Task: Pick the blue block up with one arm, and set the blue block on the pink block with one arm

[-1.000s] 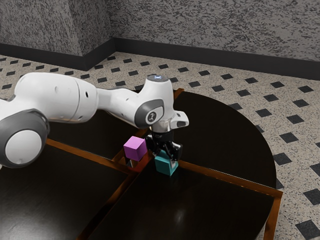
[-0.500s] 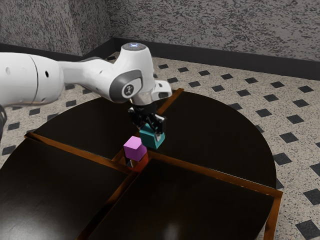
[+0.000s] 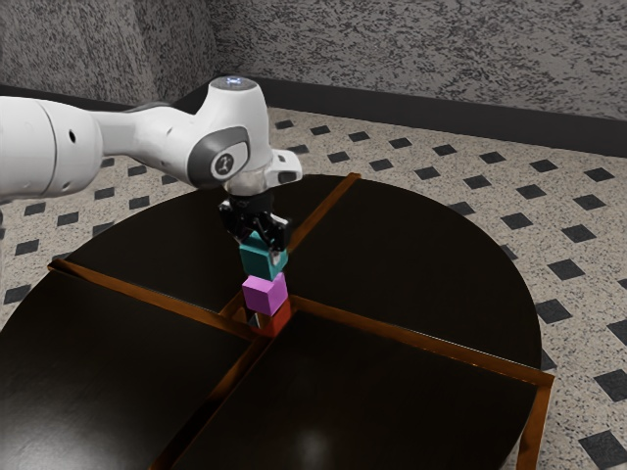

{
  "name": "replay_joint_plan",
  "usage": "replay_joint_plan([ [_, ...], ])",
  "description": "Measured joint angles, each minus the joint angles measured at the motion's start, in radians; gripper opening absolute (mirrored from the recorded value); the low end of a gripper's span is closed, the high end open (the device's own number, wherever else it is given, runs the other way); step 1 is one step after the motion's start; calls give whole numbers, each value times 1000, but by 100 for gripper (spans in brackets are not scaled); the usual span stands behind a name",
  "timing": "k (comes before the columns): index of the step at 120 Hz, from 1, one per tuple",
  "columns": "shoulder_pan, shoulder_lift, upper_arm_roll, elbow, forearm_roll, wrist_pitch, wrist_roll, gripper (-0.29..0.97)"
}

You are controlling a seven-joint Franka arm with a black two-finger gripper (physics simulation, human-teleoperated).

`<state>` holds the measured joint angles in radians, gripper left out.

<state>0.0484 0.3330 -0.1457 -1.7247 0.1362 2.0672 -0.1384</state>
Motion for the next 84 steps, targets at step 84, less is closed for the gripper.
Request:
replay_joint_plan([
  [84, 51, 95, 1, 67, 6, -2, 74, 38],
])
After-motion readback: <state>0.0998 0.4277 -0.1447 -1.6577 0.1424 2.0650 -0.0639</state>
